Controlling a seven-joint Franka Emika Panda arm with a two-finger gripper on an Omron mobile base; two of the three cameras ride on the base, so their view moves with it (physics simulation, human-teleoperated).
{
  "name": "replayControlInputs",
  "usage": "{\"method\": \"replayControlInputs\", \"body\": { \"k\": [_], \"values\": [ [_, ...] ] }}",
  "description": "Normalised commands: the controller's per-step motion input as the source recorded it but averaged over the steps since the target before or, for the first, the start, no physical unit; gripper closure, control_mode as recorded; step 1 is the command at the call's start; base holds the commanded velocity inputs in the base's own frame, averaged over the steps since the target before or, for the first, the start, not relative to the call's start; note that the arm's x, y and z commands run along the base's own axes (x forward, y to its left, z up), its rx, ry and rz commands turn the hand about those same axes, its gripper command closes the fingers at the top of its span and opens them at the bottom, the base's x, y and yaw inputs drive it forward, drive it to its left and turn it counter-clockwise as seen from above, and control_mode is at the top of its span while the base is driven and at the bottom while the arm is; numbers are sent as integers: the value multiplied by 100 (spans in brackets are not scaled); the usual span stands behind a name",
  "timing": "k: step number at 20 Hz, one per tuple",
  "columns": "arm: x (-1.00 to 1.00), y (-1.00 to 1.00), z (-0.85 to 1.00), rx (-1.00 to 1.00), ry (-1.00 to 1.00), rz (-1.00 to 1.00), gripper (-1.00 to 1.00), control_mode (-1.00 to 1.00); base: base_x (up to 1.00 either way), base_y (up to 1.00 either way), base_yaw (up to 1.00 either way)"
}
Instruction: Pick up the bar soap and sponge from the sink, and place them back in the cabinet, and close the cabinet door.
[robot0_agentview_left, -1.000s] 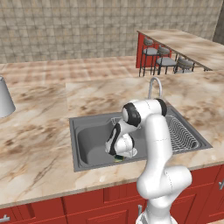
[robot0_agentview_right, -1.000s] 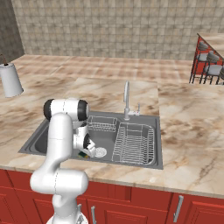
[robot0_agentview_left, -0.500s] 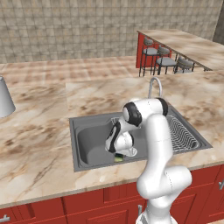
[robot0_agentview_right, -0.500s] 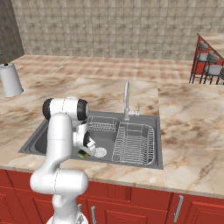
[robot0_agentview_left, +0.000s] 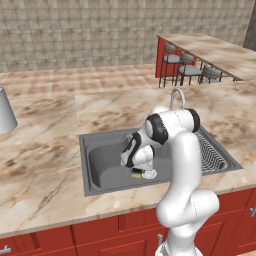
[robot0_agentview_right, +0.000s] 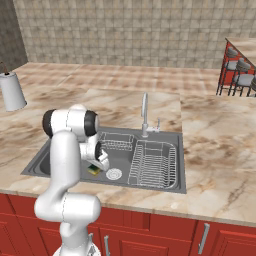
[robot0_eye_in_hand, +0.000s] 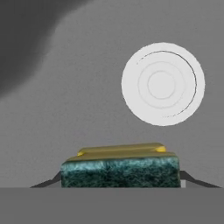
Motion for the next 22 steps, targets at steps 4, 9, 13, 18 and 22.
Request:
{"method": "replayControlInputs", "body": {
  "k": [4,9,13,18,22],
  "values": [
    [-6,0,63,-3,0,1,100,-100,0,0,0],
    [-14,0,66,-1,0,2,100,-100,0,0,0],
    [-24,0,59,0,0,7,100,-100,0,0,0],
    [-32,-3,57,0,0,11,100,-100,0,0,0],
    [-29,-4,50,0,0,11,100,-100,0,0,0]
  ]
}}
